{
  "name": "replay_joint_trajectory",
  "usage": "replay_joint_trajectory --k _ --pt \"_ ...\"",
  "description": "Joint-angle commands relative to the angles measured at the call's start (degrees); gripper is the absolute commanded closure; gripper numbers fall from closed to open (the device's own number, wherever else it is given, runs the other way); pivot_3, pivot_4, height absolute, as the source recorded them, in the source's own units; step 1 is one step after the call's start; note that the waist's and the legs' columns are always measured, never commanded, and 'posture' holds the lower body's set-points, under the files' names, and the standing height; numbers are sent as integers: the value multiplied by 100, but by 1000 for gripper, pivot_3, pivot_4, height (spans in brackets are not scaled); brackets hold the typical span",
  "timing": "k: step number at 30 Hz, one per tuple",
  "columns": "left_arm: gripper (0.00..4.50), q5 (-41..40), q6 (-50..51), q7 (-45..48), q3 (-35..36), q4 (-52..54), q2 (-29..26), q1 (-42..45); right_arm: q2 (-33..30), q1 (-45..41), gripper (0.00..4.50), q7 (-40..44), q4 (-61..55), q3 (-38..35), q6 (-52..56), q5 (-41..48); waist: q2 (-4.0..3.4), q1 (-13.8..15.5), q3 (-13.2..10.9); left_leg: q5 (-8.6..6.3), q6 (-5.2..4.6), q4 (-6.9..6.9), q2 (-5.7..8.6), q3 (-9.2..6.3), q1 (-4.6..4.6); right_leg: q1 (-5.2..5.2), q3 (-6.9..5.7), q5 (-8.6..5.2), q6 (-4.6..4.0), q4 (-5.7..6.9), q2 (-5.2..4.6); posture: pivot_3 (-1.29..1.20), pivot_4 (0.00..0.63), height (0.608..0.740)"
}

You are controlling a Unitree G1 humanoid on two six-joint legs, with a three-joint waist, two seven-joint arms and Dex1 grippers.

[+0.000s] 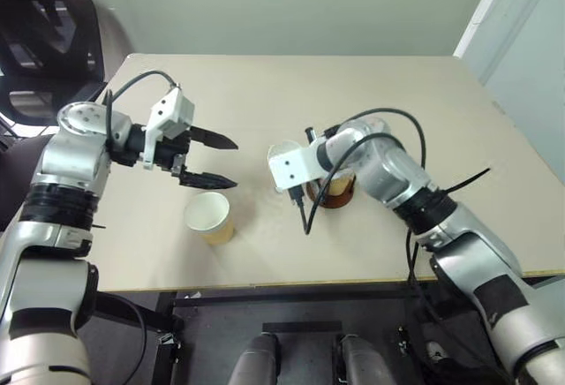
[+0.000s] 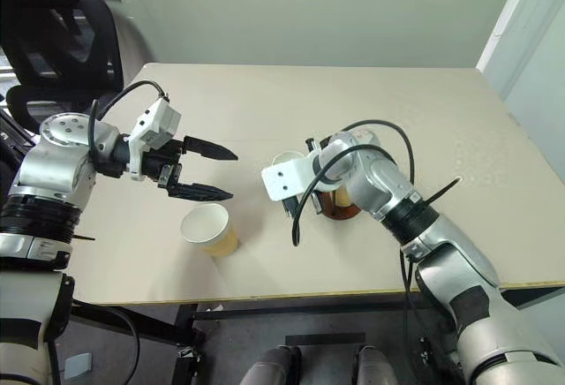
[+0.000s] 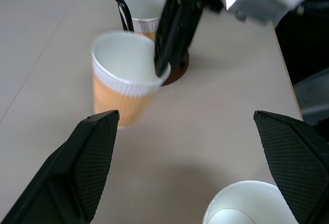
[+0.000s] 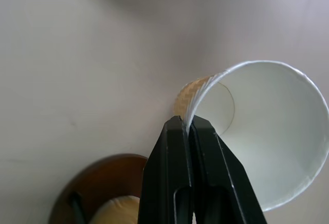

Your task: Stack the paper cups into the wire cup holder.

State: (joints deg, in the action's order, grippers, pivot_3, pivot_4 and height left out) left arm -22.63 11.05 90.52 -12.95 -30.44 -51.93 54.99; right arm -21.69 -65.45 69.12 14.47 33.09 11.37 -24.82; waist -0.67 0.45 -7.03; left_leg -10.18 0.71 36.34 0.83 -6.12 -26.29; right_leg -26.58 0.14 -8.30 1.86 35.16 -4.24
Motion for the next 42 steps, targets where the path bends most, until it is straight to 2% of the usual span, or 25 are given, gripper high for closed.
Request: replay_joint_trajectory --k 1,4,11,15,21,31,42 --pt "0 -133 -10 198 11 109 -131 192 -212 -252 4487 172 -345 -532 145 360 0 2 0 0 -1 0 0 0 -2 0 0 0 0 0 0 0 150 740" --pt "0 -178 49 198 -16 154 -160 192 -538 -523 4487 309 -339 -961 357 674 0 3 0 2 -3 0 0 0 -5 -2 0 0 0 -2 0 0 150 740" --pt "0 -232 84 198 -60 162 -175 208 -1098 -1108 4487 540 -137 -1448 644 1145 0 -2 -1 5 0 -8 -2 0 -5 -9 0 -1 1 1 1 0 150 740" --pt "0 -245 52 198 -101 100 -185 241 -1734 -1141 4487 1369 -513 -1621 1016 1642 0 20 -2 8 -3 -7 -1 0 -11 -9 -2 -1 0 -3 1 0 150 740" --pt "0 -241 -5 198 -141 7 -192 276 -2202 -1055 4487 2003 -904 -1537 1271 2034 0 8 -2 12 -6 -6 0 3 -17 -13 -1 -4 4 -3 1 0 150 740" --pt "0 -221 -19 198 -138 -28 -152 279 -2256 -538 4487 2180 -1529 -1300 1395 2198 0 -8 -2 36 -7 4 -1 3 -7 -12 0 -5 6 28 1 0 150 740" --pt "0 -261 -27 198 -83 23 -271 184 -2210 -533 4487 1939 -760 -1015 276 1742 0 -10 -2 43 -8 22 -1 2 -2 -14 5 -5 5 58 0 0 150 740"
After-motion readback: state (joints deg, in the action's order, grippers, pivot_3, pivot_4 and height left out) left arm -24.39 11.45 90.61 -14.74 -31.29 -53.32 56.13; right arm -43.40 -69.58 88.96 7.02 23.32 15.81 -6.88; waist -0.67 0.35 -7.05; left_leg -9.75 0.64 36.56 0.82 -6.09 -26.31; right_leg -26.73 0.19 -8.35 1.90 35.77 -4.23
